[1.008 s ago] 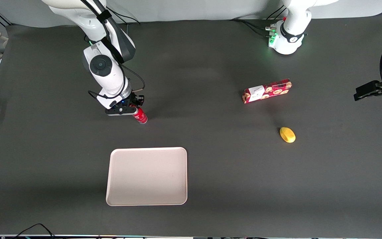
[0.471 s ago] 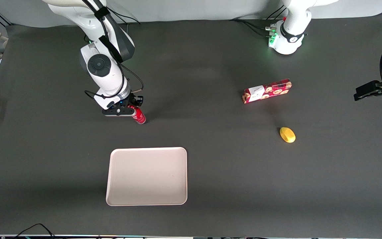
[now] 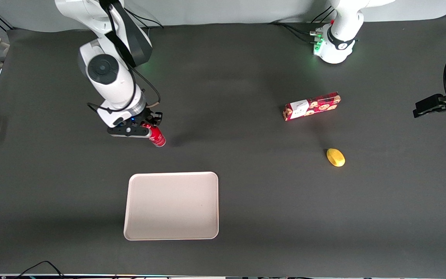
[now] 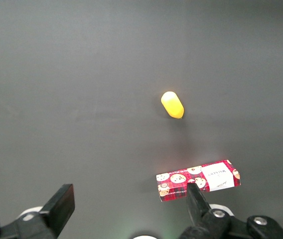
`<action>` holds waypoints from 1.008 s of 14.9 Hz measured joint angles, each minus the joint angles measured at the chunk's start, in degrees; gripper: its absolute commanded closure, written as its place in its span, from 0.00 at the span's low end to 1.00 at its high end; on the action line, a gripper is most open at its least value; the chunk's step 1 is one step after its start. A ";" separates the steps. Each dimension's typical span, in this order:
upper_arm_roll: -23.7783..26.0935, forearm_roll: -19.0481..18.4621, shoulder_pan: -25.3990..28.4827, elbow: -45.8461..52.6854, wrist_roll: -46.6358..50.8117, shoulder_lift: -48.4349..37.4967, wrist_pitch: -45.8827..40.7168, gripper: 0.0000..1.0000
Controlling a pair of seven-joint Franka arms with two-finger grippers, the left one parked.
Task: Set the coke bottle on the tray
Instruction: 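Lift the bottle with the right gripper and carry it toward the white tray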
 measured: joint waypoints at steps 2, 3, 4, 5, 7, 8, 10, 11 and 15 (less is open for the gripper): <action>-1.42 -0.15 -0.19 7.59 0.00 -0.17 -7.46 1.00; -2.36 -0.39 -0.31 11.61 -0.13 -0.15 -11.26 1.00; -3.25 -0.66 -0.48 15.56 -0.73 -0.02 -14.89 1.00; -4.07 -0.78 -0.63 19.15 -1.61 0.25 -18.06 1.00; -5.74 -0.86 -0.78 25.79 -3.94 1.58 -23.26 1.00; -6.63 -0.91 -0.81 28.80 -5.19 2.79 -24.80 1.00; -8.90 -1.61 -0.83 33.86 -8.49 6.13 -26.17 1.00; -10.00 -1.94 -0.84 35.85 -9.82 8.11 -26.20 1.00; -11.62 -2.21 -0.86 44.33 -12.16 18.15 -24.65 1.00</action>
